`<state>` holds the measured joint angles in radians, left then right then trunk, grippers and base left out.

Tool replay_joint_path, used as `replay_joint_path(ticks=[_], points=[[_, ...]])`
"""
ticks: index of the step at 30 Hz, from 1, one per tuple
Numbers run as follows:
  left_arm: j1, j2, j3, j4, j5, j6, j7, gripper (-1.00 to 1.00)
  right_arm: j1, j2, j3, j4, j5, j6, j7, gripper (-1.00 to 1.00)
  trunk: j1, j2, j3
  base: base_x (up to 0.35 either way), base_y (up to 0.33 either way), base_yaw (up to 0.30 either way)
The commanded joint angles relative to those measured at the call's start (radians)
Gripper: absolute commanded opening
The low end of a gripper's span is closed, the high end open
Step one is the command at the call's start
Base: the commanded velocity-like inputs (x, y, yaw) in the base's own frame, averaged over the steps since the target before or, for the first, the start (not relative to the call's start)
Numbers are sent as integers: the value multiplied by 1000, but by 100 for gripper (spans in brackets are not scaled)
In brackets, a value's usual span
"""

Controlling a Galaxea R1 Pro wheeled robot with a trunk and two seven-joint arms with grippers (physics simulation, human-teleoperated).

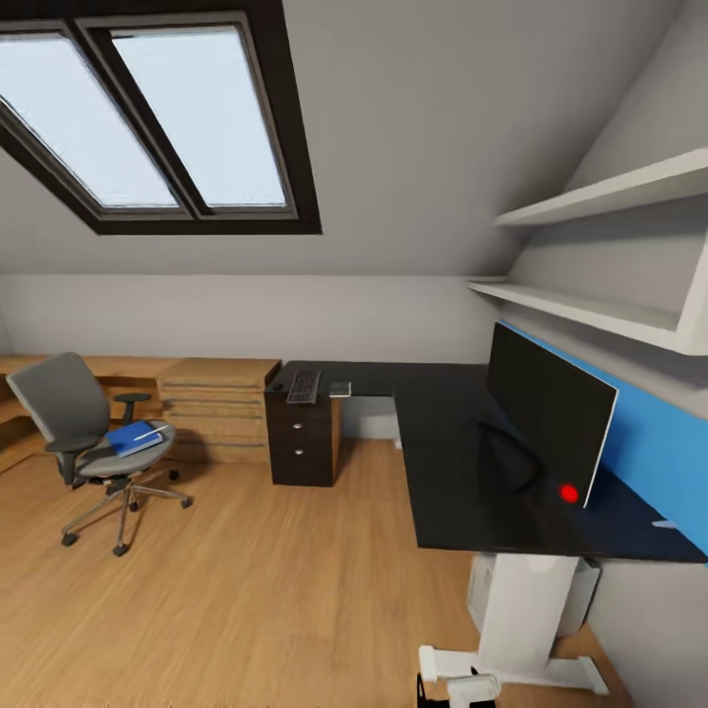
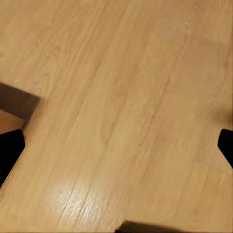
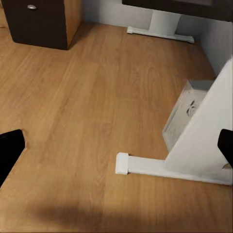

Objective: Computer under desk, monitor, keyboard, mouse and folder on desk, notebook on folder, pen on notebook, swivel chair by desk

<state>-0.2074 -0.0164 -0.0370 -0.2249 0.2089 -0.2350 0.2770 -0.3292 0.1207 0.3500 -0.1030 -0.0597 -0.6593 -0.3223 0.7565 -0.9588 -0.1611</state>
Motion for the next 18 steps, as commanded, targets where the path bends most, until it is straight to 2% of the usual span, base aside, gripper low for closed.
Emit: replay_joint_path(ticks=[1, 9, 12, 13, 17, 18], points=[[-1, -4, -4, 1, 7, -11, 2, 100, -1, 8, 8, 2, -6, -3, -6, 100, 0, -1, -2, 0, 331, 271], [-1, -9, -4, 1, 7, -25, 4, 100, -1, 21, 7, 2, -7, -2, -7, 100, 0, -1, -7, 99, 320, 214], [-1, -8, -6, 1, 7, -24, 4, 100, -1, 15, 7, 2, -6, -1, -7, 100, 0, -1, -7, 252, 247, 17], [-1, -8, -6, 1, 7, -24, 2, 100, -1, 7, 7, 22, -5, 5, -9, 100, 0, -1, -7, 262, 238, 2], [-1, -8, -6, 1, 7, -23, 1, 100, -1, 5, 7, 83, -4, 7, -8, 100, 0, -1, -7, 264, 236, 1], [-1, -8, -6, 1, 7, -20, 1, 100, 1, -7, 7, 110, -3, 11, -7, 100, 0, -1, -7, 264, 236, 0]])
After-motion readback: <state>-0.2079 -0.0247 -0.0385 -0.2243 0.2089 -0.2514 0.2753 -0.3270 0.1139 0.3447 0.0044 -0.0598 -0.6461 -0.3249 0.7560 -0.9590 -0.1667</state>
